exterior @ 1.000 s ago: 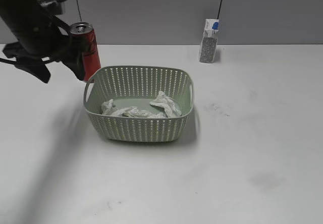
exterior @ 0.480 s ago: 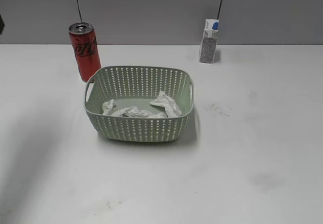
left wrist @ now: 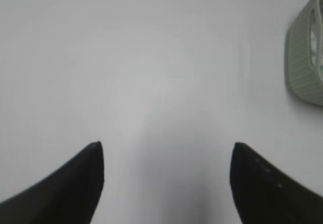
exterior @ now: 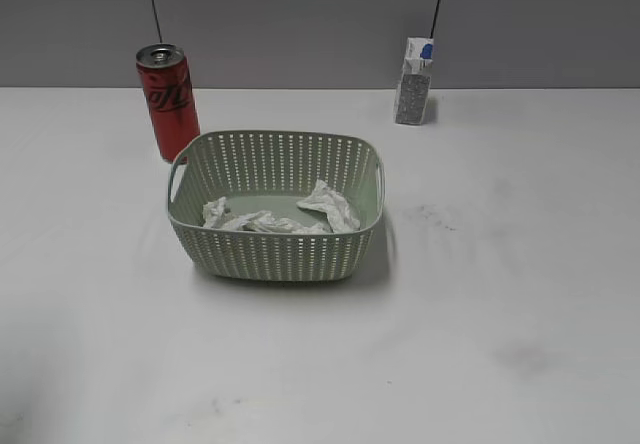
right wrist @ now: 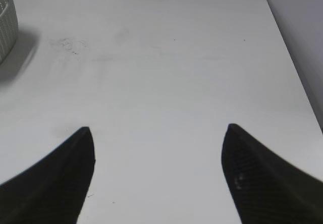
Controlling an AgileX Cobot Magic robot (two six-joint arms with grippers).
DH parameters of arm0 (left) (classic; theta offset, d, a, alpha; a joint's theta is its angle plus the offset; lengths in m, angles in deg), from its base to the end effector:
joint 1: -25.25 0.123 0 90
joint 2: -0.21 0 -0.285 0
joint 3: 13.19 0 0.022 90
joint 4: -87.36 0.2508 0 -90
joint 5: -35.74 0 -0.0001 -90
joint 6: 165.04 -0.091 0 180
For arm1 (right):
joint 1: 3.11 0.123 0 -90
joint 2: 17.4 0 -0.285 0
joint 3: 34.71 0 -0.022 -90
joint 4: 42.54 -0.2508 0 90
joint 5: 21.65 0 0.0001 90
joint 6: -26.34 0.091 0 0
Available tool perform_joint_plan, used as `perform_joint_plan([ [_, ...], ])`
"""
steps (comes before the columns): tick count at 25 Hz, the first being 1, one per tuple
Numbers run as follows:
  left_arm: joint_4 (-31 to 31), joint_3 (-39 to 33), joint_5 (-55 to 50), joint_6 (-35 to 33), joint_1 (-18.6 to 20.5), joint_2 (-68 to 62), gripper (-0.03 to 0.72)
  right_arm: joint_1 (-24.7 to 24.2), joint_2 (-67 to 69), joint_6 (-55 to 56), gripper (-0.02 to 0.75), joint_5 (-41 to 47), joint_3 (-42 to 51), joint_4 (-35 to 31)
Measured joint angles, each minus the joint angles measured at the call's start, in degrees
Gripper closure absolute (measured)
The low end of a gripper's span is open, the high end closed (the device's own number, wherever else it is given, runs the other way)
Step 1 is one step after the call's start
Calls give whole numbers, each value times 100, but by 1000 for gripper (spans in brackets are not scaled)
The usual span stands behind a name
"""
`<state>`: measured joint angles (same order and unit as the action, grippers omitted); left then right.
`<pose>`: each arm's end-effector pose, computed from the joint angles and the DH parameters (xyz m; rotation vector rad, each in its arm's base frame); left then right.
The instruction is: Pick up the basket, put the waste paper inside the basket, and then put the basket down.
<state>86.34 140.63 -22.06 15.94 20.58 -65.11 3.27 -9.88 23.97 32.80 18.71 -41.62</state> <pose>0.1780 -0.0159 0.3191 0.0770 2.6055 -0.0583 0.0082 -0.0003 0.2622 -0.1547 2.0080 0.0255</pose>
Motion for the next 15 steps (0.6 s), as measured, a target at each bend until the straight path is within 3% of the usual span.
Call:
perform_joint_plan([
  [8,-19,-1439,115,0,0,2072,99,0,0,0,146,0,0,0],
  [15,-21,-2015,64,0,0,3807,99,0,0,0,146,0,0,0],
])
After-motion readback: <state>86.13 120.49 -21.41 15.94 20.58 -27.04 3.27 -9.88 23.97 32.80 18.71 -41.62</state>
